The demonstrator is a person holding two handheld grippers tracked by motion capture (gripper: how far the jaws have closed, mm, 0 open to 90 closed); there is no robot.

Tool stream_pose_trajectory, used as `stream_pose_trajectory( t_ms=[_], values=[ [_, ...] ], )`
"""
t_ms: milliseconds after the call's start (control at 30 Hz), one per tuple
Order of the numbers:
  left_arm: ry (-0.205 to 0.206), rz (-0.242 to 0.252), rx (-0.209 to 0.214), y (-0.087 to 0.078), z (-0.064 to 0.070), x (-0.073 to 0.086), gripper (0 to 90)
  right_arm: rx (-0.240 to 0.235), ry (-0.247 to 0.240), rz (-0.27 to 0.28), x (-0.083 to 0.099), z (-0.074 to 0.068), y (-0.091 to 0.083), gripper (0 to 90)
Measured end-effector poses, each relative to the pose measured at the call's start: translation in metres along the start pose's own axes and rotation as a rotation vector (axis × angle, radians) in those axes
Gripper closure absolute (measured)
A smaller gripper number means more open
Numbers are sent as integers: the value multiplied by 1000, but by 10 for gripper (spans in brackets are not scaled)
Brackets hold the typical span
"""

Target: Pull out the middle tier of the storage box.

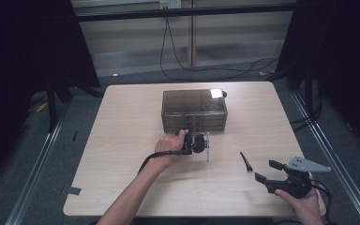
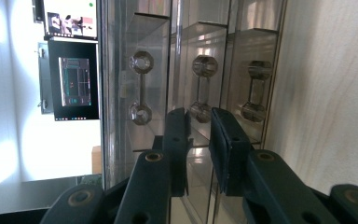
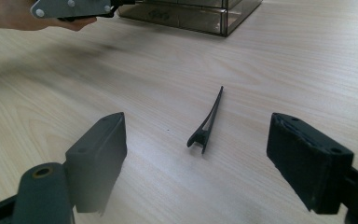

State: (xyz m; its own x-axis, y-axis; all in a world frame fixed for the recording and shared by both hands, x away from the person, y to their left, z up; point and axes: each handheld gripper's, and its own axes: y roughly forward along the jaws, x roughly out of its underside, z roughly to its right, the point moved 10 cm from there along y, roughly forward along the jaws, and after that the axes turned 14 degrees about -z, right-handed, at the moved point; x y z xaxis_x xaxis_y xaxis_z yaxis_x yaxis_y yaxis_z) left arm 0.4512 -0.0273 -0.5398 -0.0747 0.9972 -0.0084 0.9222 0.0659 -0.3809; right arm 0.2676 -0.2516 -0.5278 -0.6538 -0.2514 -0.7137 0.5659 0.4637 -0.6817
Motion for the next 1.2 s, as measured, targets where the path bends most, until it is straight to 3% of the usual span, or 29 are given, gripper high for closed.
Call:
stream_pose_trajectory(
  t_ms=[467, 667, 1200],
  values=[
    [33, -7, 11, 4, 3, -4, 785, -13, -5, -3, 0, -1, 0, 198],
    [23, -4, 16, 6, 4, -6, 787, -19, -1, -3, 0, -2, 0, 196],
    [66, -24, -8, 8, 3, -8, 791, -26, -2, -6, 0, -2, 1, 196]
  ],
)
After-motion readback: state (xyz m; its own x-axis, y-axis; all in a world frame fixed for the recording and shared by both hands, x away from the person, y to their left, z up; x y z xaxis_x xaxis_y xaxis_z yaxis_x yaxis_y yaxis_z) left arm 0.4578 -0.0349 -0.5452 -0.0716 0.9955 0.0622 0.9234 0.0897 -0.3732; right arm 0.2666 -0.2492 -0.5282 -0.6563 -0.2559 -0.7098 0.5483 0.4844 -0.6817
